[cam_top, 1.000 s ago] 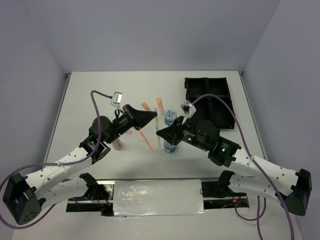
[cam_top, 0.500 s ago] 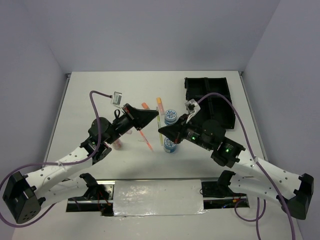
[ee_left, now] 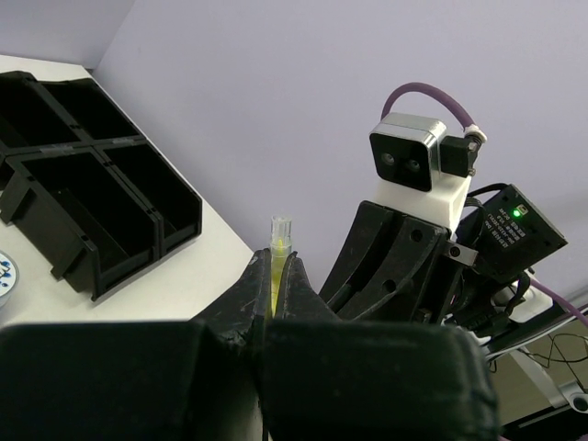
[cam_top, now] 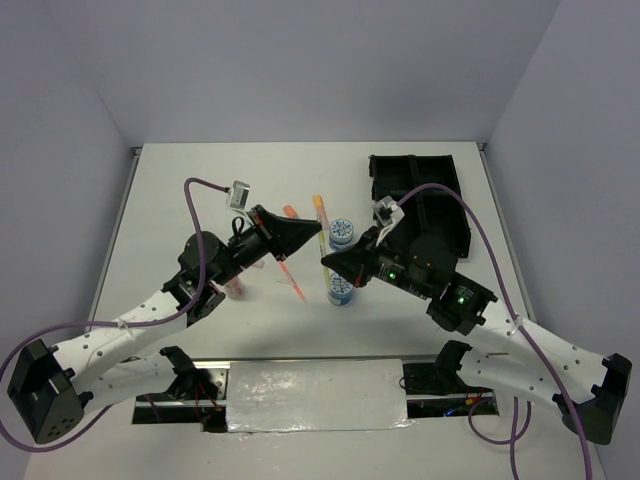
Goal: Sort the stationery into containers
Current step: Close the pen cap on the pen.
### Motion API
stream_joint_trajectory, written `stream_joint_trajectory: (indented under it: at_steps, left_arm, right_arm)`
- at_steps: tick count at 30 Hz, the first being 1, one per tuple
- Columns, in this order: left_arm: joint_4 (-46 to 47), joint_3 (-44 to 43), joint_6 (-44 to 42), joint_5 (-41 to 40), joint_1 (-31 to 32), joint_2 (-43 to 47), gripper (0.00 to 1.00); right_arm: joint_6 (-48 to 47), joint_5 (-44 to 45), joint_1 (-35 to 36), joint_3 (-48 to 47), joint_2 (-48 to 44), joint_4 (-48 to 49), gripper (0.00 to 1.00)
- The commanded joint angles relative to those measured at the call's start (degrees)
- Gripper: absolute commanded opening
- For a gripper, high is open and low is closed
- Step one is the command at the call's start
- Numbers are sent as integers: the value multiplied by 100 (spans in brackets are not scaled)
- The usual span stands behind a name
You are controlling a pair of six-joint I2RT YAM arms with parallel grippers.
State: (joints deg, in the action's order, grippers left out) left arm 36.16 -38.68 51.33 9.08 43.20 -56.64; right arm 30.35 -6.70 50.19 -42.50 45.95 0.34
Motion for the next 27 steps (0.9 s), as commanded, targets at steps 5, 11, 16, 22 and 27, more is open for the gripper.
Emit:
stream_joint_trajectory:
  at_steps: [5,11,16,22,27]
  left_arm:
    - [-417,158,-141,656,224,-137,0]
    - [-417,159,-185,674,250,-163,0]
    - [-452,176,-202,639,277,-154,0]
    - [-373,220,-194,647,338,-198,0]
    - [-373,264,-211,630,382,-189,0]
  right_arm:
    - [-3,406,-264,-461,-69,1372,0]
    - [50,406,-387,-540,-87,1522,0]
    - [120,301,-493,-672,-25,1645,0]
    - [147,178,-590,-900,176,1741,0]
    - [85,99,-660,-1084,274,1724,0]
